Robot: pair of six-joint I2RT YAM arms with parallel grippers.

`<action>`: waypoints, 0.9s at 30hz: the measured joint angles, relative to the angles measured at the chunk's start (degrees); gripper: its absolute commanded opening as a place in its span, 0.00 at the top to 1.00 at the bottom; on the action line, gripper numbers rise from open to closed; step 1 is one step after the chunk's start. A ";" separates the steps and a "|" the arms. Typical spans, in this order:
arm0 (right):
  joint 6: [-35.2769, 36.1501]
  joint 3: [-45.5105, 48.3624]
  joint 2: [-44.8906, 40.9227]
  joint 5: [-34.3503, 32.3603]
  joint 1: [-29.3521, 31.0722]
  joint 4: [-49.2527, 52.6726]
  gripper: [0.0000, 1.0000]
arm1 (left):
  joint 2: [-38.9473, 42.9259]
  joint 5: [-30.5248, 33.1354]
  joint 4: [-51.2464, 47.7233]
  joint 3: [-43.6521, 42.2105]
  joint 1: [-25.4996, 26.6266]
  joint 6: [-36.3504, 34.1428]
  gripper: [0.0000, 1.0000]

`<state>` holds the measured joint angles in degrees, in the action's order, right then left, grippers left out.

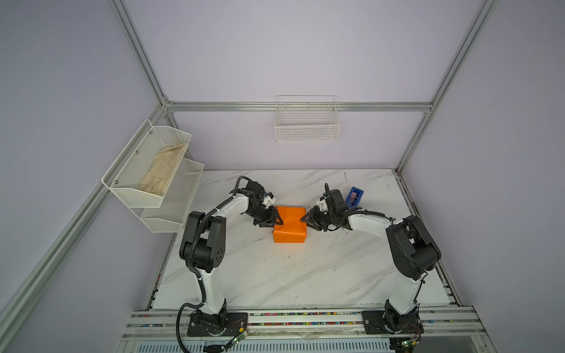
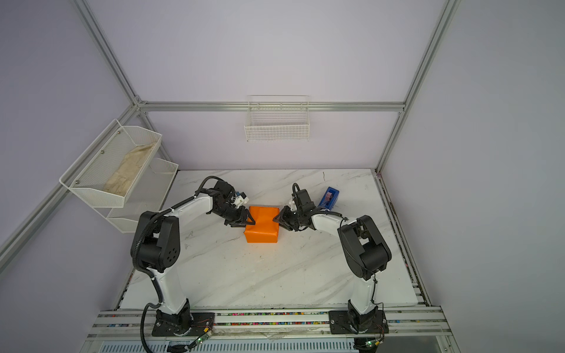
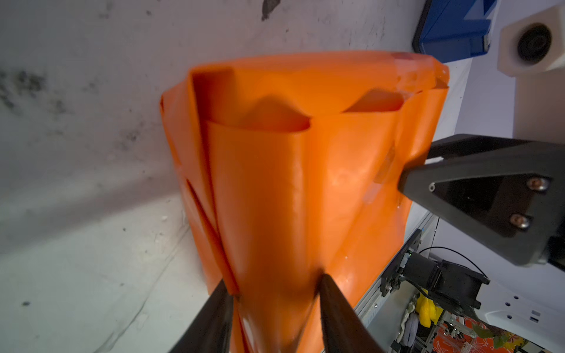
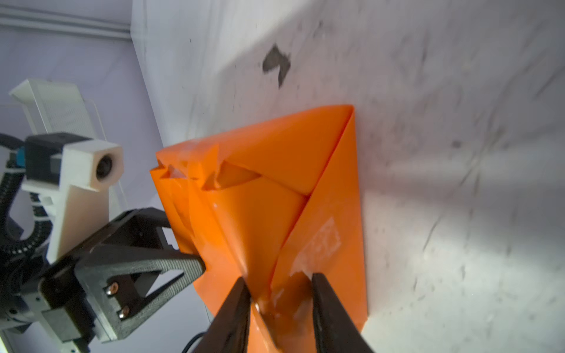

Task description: Wrap the gift box in paper

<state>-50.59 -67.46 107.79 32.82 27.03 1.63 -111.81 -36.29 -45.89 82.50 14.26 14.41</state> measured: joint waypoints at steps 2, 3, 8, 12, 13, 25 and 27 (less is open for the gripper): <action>1.62 -2.89 2.36 0.83 -1.49 0.39 0.65 | -1.88 -0.22 0.07 2.58 0.00 0.04 0.56; 2.54 -4.35 3.61 1.31 -2.10 0.57 0.65 | -2.71 -0.22 0.20 3.72 0.00 0.09 0.56; 5.14 -7.87 6.08 2.97 -3.39 1.53 0.65 | -4.57 0.11 0.79 6.40 -0.07 0.98 0.54; 6.43 -7.96 5.99 2.84 -4.07 2.54 0.59 | -4.46 1.11 0.61 6.43 -0.63 1.31 0.49; 6.88 -7.96 5.77 2.56 -4.39 3.15 0.55 | -4.26 1.73 0.52 6.43 -0.87 1.40 0.48; 18.45 -4.46 -7.41 -16.76 -16.81 7.02 0.03 | 14.60 15.56 12.66 -4.98 -11.50 3.26 0.00; 21.14 -2.82 -9.20 -23.12 -18.14 6.12 0.03 | 18.18 19.89 17.00 -10.10 -12.98 3.65 0.00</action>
<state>-29.45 -70.28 98.59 9.69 8.88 7.75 -93.62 -16.40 -28.88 72.40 1.28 18.06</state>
